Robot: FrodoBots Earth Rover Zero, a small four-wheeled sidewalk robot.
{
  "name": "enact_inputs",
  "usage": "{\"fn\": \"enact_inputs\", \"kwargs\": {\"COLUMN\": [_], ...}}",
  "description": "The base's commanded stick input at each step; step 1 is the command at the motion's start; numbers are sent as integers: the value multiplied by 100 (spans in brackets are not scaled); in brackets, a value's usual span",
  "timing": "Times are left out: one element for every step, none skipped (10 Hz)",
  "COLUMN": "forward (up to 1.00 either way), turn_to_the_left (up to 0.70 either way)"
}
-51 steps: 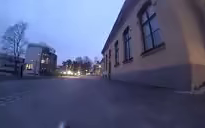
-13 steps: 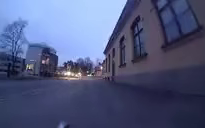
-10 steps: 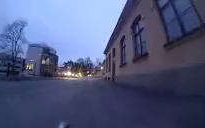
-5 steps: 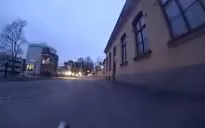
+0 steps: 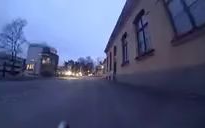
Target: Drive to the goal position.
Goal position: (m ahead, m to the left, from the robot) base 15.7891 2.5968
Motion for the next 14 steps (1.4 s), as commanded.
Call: {"fn": "enact_inputs", "kwargs": {"forward": [50, 50, 50, 50, 50, 50, 50, 50, 50, 50, 50, 50, 50, 50], "turn_to_the_left": [0, 0, 0, 0, 0, 0, 0, 0, 0, 0, 0, 0, 0, 0]}}
